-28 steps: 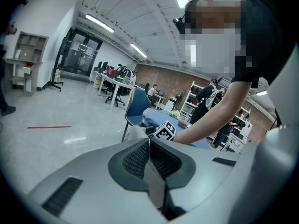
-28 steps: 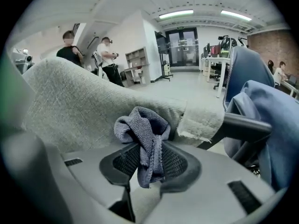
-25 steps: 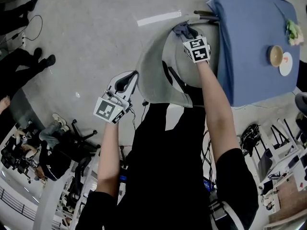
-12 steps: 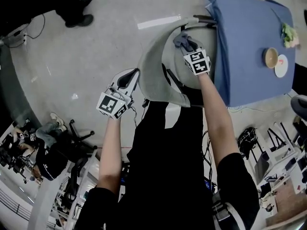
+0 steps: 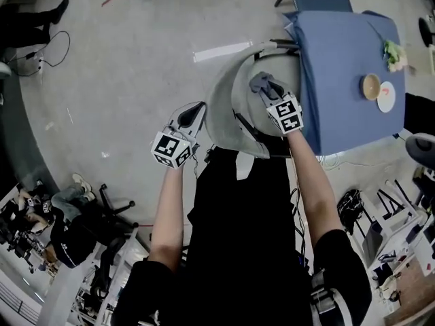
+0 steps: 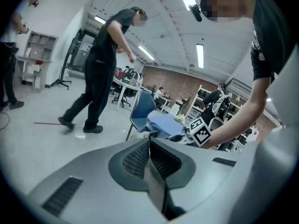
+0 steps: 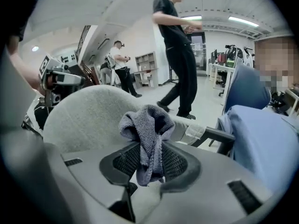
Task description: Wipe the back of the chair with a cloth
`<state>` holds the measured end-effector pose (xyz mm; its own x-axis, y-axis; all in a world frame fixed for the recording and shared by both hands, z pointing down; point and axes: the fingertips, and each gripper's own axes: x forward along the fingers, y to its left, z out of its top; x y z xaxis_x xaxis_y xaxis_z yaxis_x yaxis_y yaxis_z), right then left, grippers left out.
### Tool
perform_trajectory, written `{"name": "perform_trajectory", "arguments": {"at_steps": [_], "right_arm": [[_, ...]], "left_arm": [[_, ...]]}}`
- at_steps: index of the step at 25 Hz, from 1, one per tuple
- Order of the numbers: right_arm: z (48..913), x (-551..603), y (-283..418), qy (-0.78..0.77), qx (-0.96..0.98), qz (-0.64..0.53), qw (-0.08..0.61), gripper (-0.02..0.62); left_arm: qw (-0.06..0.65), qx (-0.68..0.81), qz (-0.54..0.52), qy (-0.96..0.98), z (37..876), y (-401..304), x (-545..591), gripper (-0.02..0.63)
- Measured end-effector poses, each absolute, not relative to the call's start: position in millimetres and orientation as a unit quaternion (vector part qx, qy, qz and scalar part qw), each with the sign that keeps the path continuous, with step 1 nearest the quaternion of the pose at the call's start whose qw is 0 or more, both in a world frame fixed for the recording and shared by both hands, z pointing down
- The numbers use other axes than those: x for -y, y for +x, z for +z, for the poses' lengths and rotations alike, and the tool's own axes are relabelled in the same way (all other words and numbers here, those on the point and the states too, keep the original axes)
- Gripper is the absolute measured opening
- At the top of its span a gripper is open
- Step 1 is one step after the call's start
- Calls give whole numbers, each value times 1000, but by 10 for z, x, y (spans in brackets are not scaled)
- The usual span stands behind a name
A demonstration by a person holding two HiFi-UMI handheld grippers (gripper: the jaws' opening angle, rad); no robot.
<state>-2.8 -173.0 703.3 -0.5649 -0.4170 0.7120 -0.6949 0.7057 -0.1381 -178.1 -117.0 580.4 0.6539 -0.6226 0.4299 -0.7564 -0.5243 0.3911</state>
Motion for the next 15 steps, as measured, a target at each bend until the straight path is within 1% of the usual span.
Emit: {"name": "perform_trajectory", "arguments": {"at_steps": [5, 10, 15], "right_arm": [[6545, 1513, -42, 337, 864, 198, 318, 141], [5840, 1084, -38, 348, 868, 184, 301, 141], [5303, 782, 106, 340, 885, 151, 280, 140]], "left_arm": [[254, 384, 128, 878, 5557, -1765, 1171, 25], [232, 357, 133, 895, 5166, -1676, 1023, 25], [197, 340, 135, 910, 4760, -1323, 926, 25]]}}
